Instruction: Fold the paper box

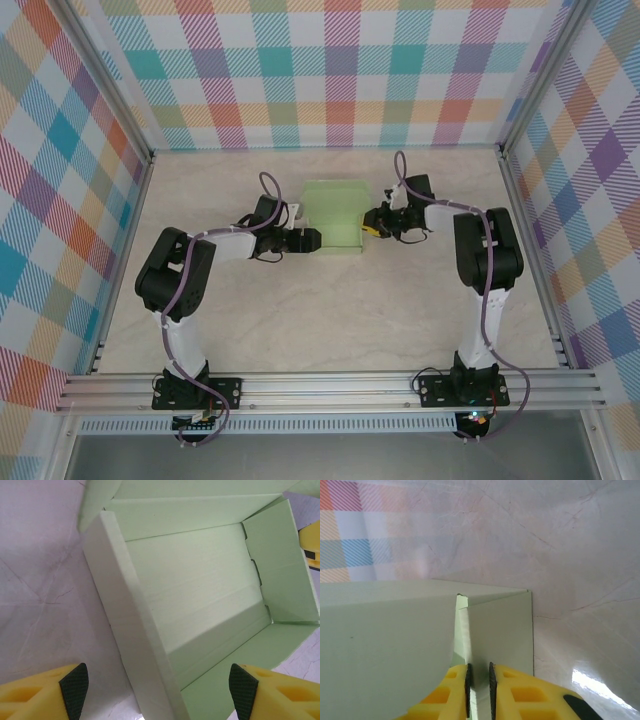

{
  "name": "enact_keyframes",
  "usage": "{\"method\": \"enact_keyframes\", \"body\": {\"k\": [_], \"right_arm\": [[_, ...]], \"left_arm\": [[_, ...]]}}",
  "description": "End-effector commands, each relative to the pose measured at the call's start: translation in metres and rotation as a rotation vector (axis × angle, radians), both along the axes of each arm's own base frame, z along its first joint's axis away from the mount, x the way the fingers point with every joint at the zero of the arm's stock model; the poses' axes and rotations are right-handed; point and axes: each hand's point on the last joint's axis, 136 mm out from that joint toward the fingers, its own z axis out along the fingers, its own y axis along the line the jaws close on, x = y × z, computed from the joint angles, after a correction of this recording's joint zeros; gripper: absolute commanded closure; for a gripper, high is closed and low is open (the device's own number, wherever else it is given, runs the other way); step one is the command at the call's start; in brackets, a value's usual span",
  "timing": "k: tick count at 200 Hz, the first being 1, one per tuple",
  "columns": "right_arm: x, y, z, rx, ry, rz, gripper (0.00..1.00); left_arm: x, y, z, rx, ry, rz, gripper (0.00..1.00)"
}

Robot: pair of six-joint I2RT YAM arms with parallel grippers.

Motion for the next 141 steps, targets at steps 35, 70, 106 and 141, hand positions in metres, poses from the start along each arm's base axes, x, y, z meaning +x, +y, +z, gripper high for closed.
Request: {"method": "enact_keyframes", "body": {"k": [35,70,106,141], "right_arm": [[-0.031,-0.021,-0.054,-0.337,0.106,-0.039,0.82],[-0.04,-0.023,-0.069,-0.415,0.109,-0.046,0.82],[-0.049,-0.027,-0.081,-0.478,0.113,-0.046,0.83],[-0.05,-0.041,-0.082,-0.561,0.103,-0.068,0.83]], "left_arm": [[0.0,-0.011,-0.001,0.0,-0.01,-0.032,0.24],[0.001,-0.014,0.0,-0.016,-0.009,-0.028,0.24],[0.001,-0.015,0.0,-0.024,-0.009,-0.025,0.24],[0.001,-0.014,0.001,-0.024,-0.008,-0.019,0.24]]}}
